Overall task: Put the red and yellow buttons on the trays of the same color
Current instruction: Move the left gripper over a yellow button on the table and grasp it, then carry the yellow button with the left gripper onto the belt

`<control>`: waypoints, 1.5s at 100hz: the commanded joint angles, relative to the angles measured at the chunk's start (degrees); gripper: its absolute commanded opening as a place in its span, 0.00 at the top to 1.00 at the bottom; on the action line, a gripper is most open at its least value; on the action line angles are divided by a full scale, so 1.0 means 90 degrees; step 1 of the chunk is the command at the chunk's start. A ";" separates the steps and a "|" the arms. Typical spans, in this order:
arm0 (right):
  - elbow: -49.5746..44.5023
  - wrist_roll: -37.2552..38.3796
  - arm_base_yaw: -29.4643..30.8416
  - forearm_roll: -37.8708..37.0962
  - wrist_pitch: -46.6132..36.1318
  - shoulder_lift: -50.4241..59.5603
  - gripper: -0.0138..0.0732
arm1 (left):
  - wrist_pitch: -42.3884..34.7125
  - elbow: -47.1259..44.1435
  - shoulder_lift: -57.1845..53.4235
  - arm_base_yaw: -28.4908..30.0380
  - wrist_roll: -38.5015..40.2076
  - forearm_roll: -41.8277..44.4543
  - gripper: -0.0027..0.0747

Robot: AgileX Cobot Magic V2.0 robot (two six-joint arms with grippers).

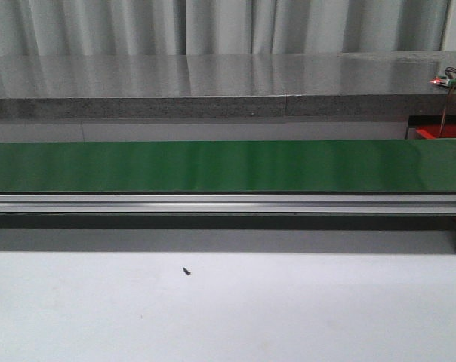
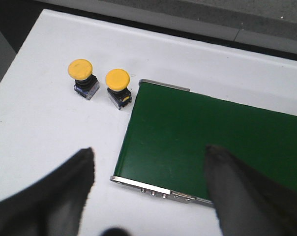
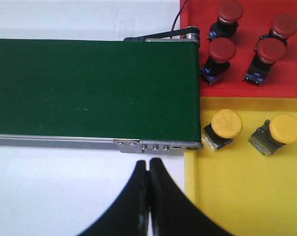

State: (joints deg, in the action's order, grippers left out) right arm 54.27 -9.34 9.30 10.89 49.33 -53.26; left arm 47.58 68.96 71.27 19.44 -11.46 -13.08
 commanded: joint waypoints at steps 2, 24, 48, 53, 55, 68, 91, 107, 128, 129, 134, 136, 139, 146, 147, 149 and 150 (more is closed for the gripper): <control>0.0154 -0.0078 0.0005 0.0096 -0.0299 0.0109 0.96 | -0.0475 0.0259 0.0249 0.0012 0.0115 0.0106 0.08; 0.0154 -0.0078 0.0005 0.0096 -0.0299 0.0109 0.96 | -0.0502 0.0608 0.1181 0.0061 0.0694 0.0243 0.14; 0.0154 -0.0078 0.0005 0.0096 -0.0299 0.0109 0.96 | -0.0949 0.1451 0.2142 0.0343 0.1073 0.0243 0.17; 0.0154 -0.0078 0.0005 0.0096 -0.0299 0.0109 0.96 | -0.0949 0.1680 0.2375 0.0434 0.1189 0.0243 0.17; 0.0154 -0.0078 0.0005 0.0096 -0.0299 0.0109 0.96 | -0.0949 0.1775 0.2475 0.0454 0.1221 0.0243 0.17; 0.0154 -0.0078 0.0005 0.0096 -0.0299 0.0109 0.96 | -0.0934 0.2346 0.3104 0.0575 0.1442 0.0243 0.17; 0.0154 -0.0078 0.0005 0.0096 -0.0299 0.0109 0.96 | -0.1031 0.3175 0.4218 0.0575 0.2220 0.0217 0.17; 0.0154 -0.0078 0.0005 0.0096 -0.0299 0.0109 0.96 | -0.1250 0.3497 0.4759 0.0575 0.2664 0.0217 0.17; 0.0154 -0.0078 0.0005 0.0096 -0.0299 0.0109 0.96 | -0.1306 0.3811 0.5305 0.0575 0.2969 0.0240 0.17; 0.0154 -0.0078 0.0005 0.0096 -0.0299 0.0109 0.96 | -0.1306 0.3820 0.5330 0.0575 0.3008 0.0240 0.17; 0.0154 -0.0078 0.0005 0.0096 -0.0299 0.0109 0.96 | -0.1341 0.3860 0.5417 0.0575 0.3041 0.0248 0.17; 0.0154 -0.0078 0.0005 0.0096 -0.0299 0.0109 0.96 | -0.1362 0.3861 0.5457 0.0575 0.3041 0.0248 0.17; 0.0154 -0.0078 0.0005 0.0096 -0.0299 0.0109 0.96 | -0.1447 0.3861 0.5495 0.0575 0.3041 0.0248 0.17; 0.0154 -0.0078 0.0005 0.0096 -0.0299 0.0109 0.96 | -0.1520 0.3861 0.5570 0.0575 0.3041 0.0248 0.17; 0.0154 -0.0078 0.0005 0.0096 -0.0299 0.0109 0.96 | -0.1520 0.3861 0.5588 0.0575 0.3041 0.0248 0.17; 0.0154 -0.0078 0.0005 0.0096 -0.0299 0.0109 0.96 | -0.1520 0.3861 0.5605 0.0575 0.3041 0.0248 0.17; 0.0154 -0.0078 0.0005 0.0096 -0.0299 0.0109 0.96 | -0.1520 0.3861 0.5619 0.0575 0.3041 0.0248 0.17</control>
State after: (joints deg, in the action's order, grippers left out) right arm 54.27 -9.34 9.30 10.89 49.36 -53.26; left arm 37.41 101.84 124.54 24.56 15.22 -10.35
